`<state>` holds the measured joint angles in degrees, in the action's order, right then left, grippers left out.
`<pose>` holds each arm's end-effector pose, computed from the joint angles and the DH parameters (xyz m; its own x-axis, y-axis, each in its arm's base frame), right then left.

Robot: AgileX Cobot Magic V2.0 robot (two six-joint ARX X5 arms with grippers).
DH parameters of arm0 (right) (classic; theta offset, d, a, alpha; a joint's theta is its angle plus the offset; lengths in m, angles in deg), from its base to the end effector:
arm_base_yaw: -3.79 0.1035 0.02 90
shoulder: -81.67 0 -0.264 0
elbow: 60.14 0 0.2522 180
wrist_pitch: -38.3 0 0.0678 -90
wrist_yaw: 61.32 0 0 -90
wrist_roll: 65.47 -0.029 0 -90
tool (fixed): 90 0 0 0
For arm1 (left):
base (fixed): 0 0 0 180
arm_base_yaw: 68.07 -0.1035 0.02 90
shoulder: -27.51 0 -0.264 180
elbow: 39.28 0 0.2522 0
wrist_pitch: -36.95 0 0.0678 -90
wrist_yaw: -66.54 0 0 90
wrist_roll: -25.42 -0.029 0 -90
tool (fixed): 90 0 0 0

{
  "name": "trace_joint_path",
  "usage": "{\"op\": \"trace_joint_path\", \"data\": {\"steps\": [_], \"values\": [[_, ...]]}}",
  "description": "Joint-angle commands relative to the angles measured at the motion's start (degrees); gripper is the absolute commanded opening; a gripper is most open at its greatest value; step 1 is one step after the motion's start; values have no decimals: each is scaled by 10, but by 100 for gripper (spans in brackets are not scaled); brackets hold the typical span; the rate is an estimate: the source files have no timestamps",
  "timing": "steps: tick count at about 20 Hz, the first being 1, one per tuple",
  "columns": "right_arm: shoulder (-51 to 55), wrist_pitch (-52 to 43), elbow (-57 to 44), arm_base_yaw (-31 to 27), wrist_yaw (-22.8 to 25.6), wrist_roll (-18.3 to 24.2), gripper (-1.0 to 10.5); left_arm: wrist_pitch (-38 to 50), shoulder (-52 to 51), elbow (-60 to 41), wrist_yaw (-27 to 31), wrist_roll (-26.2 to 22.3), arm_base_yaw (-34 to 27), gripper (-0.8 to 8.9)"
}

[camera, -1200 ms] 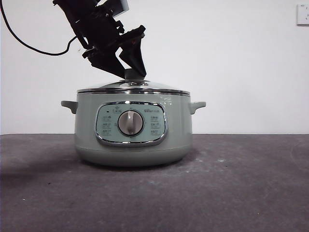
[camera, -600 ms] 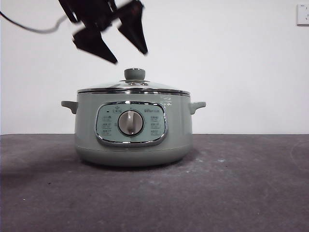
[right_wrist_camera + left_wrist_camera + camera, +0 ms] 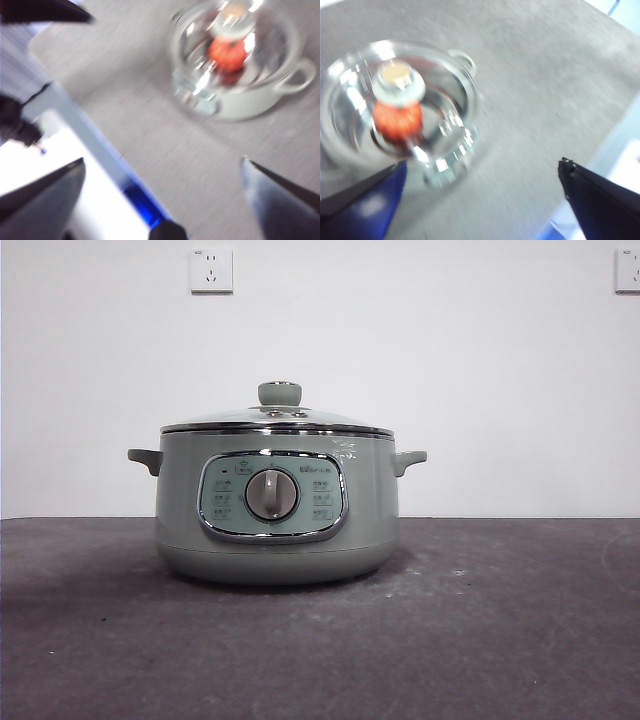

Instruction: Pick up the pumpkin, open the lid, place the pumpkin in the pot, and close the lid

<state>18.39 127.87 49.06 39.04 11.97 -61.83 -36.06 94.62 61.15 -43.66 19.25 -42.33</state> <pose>0.1143 0.0910 0.4545 0.4000 0.6348 -0.6611 -0.7570 0.6355 0.1521 0.1769 -0.0964 0.4246 0.5006 -0.6247 -0.5994 0.7050 0.6959 -0.1365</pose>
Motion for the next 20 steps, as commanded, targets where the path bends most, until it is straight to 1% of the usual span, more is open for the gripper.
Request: {"op": "trace_joint_path", "data": {"steps": [1,2,3,4,7,20], "values": [[-4,23,-1,1,-10,-1,301,-38,-25,0,-13,1,2,78],[-6,27,-1,1,-14,-1,191,-52,-35,0,-13,1,2,-24],[-6,27,-1,1,-14,-1,54,-64,-43,0,-13,1,2,-8],[-6,27,-1,1,-14,6,-18,-73,-48,0,-14,1,2,-8],[-6,25,-1,1,-12,9,1,-90,-51,0,-12,1,2,-8],[4,25,-1,1,-11,8,1,-86,-50,0,-10,1,2,-3]]}}
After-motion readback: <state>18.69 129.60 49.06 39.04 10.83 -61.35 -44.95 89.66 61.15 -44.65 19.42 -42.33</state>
